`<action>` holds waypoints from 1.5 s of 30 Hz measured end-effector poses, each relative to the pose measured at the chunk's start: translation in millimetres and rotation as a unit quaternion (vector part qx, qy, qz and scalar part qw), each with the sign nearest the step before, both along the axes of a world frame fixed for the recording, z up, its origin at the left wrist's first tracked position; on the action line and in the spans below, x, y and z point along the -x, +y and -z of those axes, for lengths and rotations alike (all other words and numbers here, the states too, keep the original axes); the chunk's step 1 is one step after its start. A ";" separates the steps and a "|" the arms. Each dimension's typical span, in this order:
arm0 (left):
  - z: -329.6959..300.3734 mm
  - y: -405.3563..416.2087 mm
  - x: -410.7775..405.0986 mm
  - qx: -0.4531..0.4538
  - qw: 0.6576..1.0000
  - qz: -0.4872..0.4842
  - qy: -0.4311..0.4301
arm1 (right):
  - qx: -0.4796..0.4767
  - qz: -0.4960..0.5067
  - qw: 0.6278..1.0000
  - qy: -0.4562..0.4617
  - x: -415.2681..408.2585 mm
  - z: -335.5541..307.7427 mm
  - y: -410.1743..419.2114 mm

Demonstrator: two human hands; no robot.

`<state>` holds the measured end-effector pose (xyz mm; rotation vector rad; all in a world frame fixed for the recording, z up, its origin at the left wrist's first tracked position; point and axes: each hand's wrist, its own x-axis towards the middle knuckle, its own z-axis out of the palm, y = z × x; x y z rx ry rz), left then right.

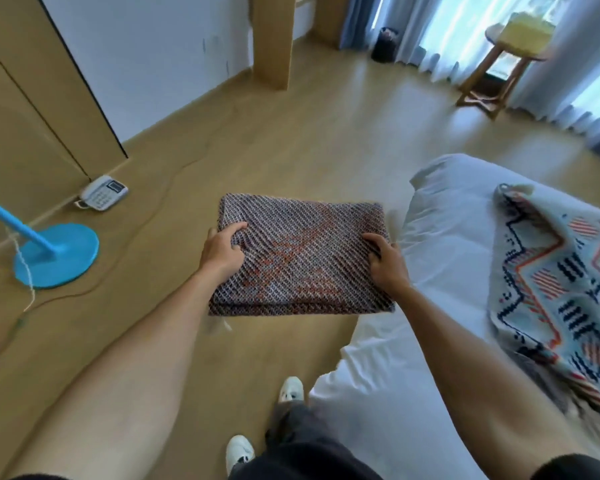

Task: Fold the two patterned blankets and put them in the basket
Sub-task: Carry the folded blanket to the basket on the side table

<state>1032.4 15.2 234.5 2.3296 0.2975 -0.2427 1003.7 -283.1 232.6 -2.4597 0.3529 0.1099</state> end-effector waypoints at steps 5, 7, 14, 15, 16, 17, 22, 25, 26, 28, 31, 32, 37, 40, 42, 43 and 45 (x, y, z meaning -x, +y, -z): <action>-0.1 -56.6 -107.5 -0.009 0.996 0.088 0.003 | -0.008 0.083 0.997 0.001 -59.2 5.6 -48.2; -0.6 -80.5 -156.3 -0.010 0.993 0.118 0.002 | -0.015 0.107 0.994 -0.005 -93.1 9.9 -68.6; -20.6 -159.0 -322.1 -0.019 0.986 0.163 -0.008 | -0.034 0.148 0.988 -0.007 -233.5 10.1 -137.1; -23.5 -166.2 -342.6 -0.022 0.986 0.166 -0.007 | -0.033 0.149 0.988 -0.006 -252.6 8.3 -143.9; -25.9 -173.6 -362.6 -0.023 0.986 0.166 -0.006 | -0.033 0.150 0.988 -0.007 -272.0 6.5 -150.6; -28.2 -181.2 -383.5 -0.024 0.986 0.166 -0.005 | -0.034 0.151 0.988 -0.009 -292.4 4.3 -157.5; -29.7 -224.8 -488.8 -0.031 0.982 0.184 -0.010 | -0.034 0.161 0.986 -0.022 -390.4 2.8 -200.0; -24.6 -257.0 -560.3 -0.030 0.981 0.193 -0.009 | -0.038 0.176 0.983 -0.019 -455.6 7.0 -229.5; -21.9 -270.8 -588.7 -0.026 0.980 0.196 -0.010 | -0.038 0.181 0.983 -0.022 -481.7 8.6 -241.1; -16.2 -299.8 -646.7 -0.017 0.978 0.210 -0.015 | -0.032 0.190 0.981 -0.026 -532.6 10.6 -266.9; -17.3 -349.7 -731.5 -0.009 0.972 0.236 -0.012 | -0.031 0.221 0.975 -0.021 -601.0 5.2 -308.0; -20.6 -367.4 -756.5 -0.004 0.970 0.243 -0.009 | -0.028 0.229 0.973 -0.021 -621.6 0.7 -322.6; -36.8 -457.7 -863.5 0.002 0.954 0.298 -0.008 | -0.013 0.283 0.959 -0.015 -705.5 -18.6 -396.8; -40.2 -516.3 -920.6 0.002 0.945 0.327 -0.016 | -0.016 0.314 0.949 -0.022 -747.0 -21.5 -445.4; -38.9 -557.7 -955.4 -0.002 0.938 0.346 -0.016 | -0.014 0.323 0.946 -0.019 -777.1 -18.5 -478.7; -37.3 -578.1 -971.3 -0.001 0.936 0.352 -0.011 | -0.015 0.330 0.944 -0.017 -790.6 -16.6 -495.7; -30.0 -635.2 -1018.6 0.001 0.933 0.358 -0.013 | -0.015 0.346 0.938 -0.020 -833.2 -8.4 -549.3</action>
